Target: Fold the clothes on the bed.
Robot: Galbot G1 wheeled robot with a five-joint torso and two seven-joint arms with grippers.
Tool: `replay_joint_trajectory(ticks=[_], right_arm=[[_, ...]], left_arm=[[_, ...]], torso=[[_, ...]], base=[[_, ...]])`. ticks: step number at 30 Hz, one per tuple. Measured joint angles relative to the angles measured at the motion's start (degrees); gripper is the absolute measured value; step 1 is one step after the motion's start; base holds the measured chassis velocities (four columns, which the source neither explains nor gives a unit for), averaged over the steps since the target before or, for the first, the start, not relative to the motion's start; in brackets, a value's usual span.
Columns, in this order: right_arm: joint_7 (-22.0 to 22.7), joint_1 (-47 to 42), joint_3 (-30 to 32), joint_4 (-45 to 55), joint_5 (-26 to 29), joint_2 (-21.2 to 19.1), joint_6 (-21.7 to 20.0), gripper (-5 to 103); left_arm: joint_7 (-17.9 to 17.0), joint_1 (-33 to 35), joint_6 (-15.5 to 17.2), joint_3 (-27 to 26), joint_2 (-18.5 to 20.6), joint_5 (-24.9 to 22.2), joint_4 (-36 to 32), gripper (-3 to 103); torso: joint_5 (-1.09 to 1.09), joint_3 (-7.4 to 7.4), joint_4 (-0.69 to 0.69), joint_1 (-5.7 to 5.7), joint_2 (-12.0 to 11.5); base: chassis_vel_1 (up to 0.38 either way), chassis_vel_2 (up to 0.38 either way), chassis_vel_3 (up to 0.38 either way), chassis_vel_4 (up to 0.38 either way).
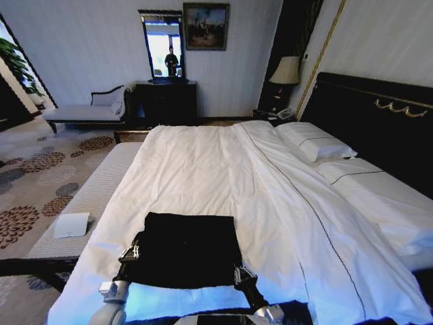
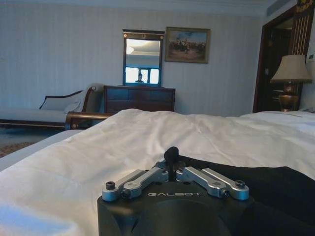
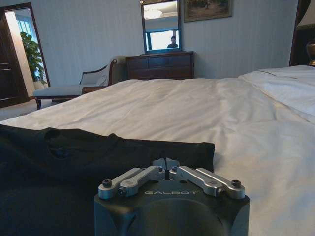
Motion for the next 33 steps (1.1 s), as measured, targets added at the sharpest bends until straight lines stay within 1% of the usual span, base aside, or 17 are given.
replay_joint_trajectory(ticks=[3, 5, 11, 14, 21, 26, 27, 28, 29, 30, 31, 32, 33], right_arm=[[0.0, -0.5, 0.0, 0.0, -0.6, 0.3, 0.4, 0], [0.2, -0.3, 0.0, -1.0, -1.1, 0.5, 0.7, 0], [0.4, -0.2, 0.0, -1.1, -1.4, 0.6, 0.7, 0], [0.4, -0.6, 0.0, -1.1, -1.7, 0.7, 0.7, 0], [0.4, -1.1, 0.1, -1.0, -2.1, 0.7, 0.7, 0], [0.4, -1.3, 0.1, -1.1, -2.2, 0.7, 0.6, 0], [0.4, -1.4, 0.1, -1.2, -2.2, 0.7, 0.6, 0], [0.3, -1.4, 0.1, -1.3, -2.3, 0.7, 0.6, 0], [0.3, -1.4, 0.1, -1.3, -2.3, 0.7, 0.6, 0], [0.2, -1.4, 0.1, -1.5, -2.3, 0.7, 0.5, -2], [0.2, -1.3, 0.1, -1.7, -2.3, 0.7, 0.5, 3], [0.2, -1.2, 0.1, -1.9, -2.3, 0.7, 0.5, 3], [0.2, -1.1, 0.1, -2.1, -2.4, 0.7, 0.5, 8]], left_arm=[[0.0, 0.3, -0.3, 0.0, 0.0, 0.4, 0.2, 2], [0.0, 0.9, -0.4, -0.2, 0.0, 0.5, 0.2, 2], [0.0, 3.1, -0.7, -1.1, -0.2, 0.6, -0.4, 2], [0.1, 4.4, -1.0, -1.9, -0.5, 0.5, -0.3, 2], [0.0, 3.3, -1.1, -1.5, -0.8, 0.6, 0.8, 2], [-1.2, 2.5, -0.7, -1.1, -0.7, 0.8, 1.2, 2], [-1.8, 2.6, -0.5, -1.1, -0.7, 0.8, 1.2, -1], [-2.5, 2.9, 0.0, -1.1, -0.7, 0.8, 0.9, 2], [-2.5, 2.9, 0.0, -1.1, -0.7, 0.8, 0.9, 2], [-2.9, 3.4, 0.8, -1.1, -0.7, 0.7, 0.4, 7], [-3.1, 4.1, 1.9, -1.3, -0.6, 0.6, -0.3, 12], [-3.2, 4.5, 2.4, -1.4, -0.5, 0.6, -0.7, 18], [-3.2, 4.9, 2.8, -1.6, -0.4, 0.9, -1.4, 23]], torso=[[-0.03, 0.00, 0.00, 0.00, 0.0], [-0.04, 0.00, -0.02, 0.00, 0.0], [-0.03, 0.00, -0.03, 0.00, 0.0], [0.06, 0.00, 0.04, 0.00, 0.0], [0.05, 0.00, 0.01, 0.00, 0.0], [0.05, 0.00, 0.00, 0.00, 0.0], [0.05, 0.00, 0.00, 0.00, 0.0], [0.05, 0.00, -0.01, 0.00, 0.0], [0.05, 0.00, -0.01, 0.00, 0.0], [0.04, 0.00, -0.01, 0.00, 0.0], [0.04, 0.00, -0.02, 0.00, 0.0], [0.04, 0.00, -0.02, 0.00, 0.0], [0.05, 0.00, -0.03, 0.00, 0.0]], base=[[0.000, 0.000, 0.000, 0.000], [0.000, 0.000, 0.000, 0.000], [0.000, 0.000, 0.000, 0.000], [0.000, 0.000, 0.000, 0.000], [0.000, 0.000, 0.000, 0.000], [0.000, 0.000, 0.000, 0.000], [0.000, 0.000, 0.000, 0.000], [0.000, 0.000, 0.000, 0.000], [0.000, 0.000, 0.000, 0.000], [0.000, 0.000, 0.000, 0.000], [0.000, 0.000, 0.000, 0.000], [0.000, 0.000, 0.000, 0.000], [0.000, 0.000, 0.000, 0.000]])
